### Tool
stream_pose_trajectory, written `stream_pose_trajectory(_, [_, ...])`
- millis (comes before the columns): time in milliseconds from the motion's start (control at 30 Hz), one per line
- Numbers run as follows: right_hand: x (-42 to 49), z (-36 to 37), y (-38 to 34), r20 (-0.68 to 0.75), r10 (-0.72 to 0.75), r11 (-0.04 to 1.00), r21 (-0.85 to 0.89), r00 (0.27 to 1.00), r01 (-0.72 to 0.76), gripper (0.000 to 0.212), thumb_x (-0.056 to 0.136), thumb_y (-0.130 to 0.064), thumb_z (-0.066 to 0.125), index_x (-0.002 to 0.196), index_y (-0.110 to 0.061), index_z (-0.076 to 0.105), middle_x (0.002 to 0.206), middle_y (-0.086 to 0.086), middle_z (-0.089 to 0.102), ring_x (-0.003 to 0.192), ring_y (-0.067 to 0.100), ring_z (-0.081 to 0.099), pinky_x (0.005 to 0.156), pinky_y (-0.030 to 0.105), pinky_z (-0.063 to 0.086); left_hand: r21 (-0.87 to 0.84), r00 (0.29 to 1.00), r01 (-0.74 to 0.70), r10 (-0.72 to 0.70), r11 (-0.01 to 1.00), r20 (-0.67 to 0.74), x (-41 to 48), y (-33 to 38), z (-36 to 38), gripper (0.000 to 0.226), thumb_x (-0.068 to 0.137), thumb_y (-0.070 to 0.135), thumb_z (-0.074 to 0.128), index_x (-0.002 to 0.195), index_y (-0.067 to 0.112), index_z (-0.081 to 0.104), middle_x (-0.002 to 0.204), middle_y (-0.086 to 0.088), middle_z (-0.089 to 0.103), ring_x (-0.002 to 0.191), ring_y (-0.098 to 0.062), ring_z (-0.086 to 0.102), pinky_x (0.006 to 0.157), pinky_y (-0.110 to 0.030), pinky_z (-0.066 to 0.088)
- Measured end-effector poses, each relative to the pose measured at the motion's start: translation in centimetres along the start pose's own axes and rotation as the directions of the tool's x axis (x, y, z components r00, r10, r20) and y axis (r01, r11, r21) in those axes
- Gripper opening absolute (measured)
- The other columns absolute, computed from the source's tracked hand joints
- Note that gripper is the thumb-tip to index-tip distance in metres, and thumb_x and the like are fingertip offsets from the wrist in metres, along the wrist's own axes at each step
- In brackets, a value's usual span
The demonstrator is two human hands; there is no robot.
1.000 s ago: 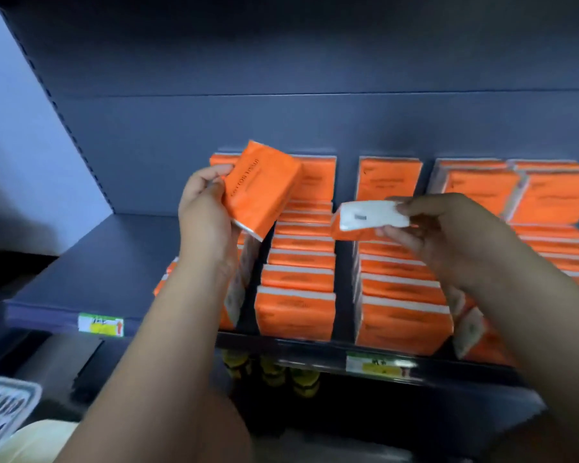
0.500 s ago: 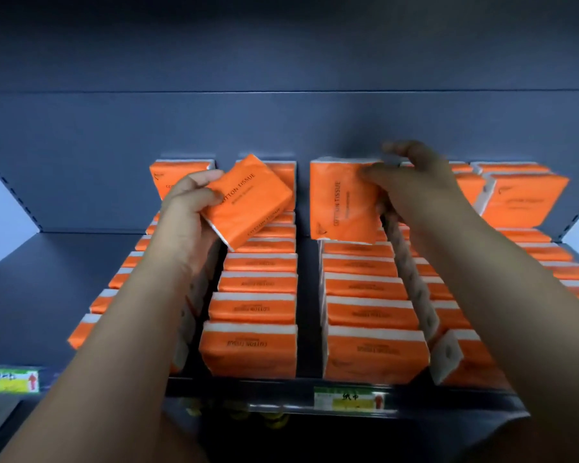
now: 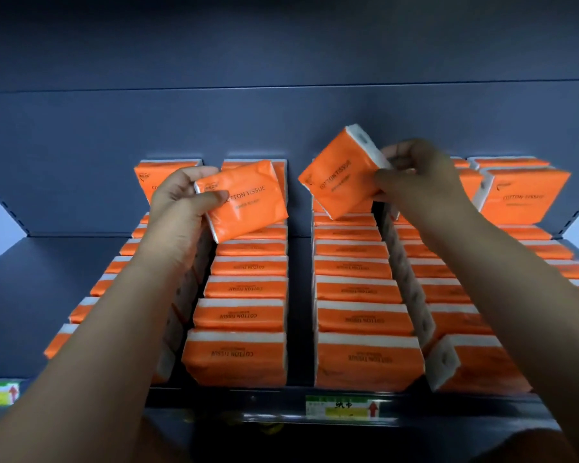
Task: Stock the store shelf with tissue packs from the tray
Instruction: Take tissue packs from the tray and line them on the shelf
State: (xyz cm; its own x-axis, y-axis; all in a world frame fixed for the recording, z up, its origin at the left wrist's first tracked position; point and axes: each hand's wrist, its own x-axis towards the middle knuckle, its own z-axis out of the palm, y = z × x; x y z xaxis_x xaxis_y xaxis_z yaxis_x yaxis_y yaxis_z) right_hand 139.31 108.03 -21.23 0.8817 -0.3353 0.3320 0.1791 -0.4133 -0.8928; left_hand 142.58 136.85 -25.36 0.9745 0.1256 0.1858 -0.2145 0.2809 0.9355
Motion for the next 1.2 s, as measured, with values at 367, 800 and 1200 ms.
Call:
stream_pose_trajectory(367, [-0.1,1.0,3.5,0.078,-0.273,0.870,-0.405,0.959,0.281,0.030,0.080,-0.014,0.067,0.108,-0.022,0.070,0.099,0.003,0.064,0.091,0.019,0.056,0.063,0.010,0.030,0.213,0.998,-0.055,0.050,0.975,0.031,0.6,-0.8,-0.2,0.034,0.088,-0.008,0.070,0.111,0.017,0.072,0.102,-0.002,0.076,0.095,-0.020,0.074,0.082,-0.034,0.061])
stream_pose_trajectory(800, [-1.3,1.6,3.9,0.128,-0.406,0.768,-0.490,0.905,0.413,0.062,0.082,-0.016,0.064,0.142,-0.024,0.050,0.117,0.010,0.060,0.093,0.027,0.058,0.066,0.028,0.039,0.639,0.960,-0.277,0.229,0.718,0.159,0.6,-1.2,-0.9,0.031,0.088,0.001,0.068,0.113,0.021,0.068,0.111,0.014,0.069,0.101,0.004,0.062,0.098,-0.027,0.052])
stream_pose_trajectory(1200, [-0.5,0.6,3.8,0.161,-0.507,0.626,-0.607,0.847,0.490,0.054,0.077,-0.011,0.072,0.127,-0.006,0.053,0.113,0.017,0.061,0.098,0.039,0.057,0.074,0.035,0.038,0.579,0.956,-0.291,0.251,0.762,0.150,1.7,-1.6,-1.1,0.034,0.087,-0.009,0.065,0.112,0.013,0.071,0.110,0.006,0.072,0.094,0.006,0.063,0.081,-0.007,0.046])
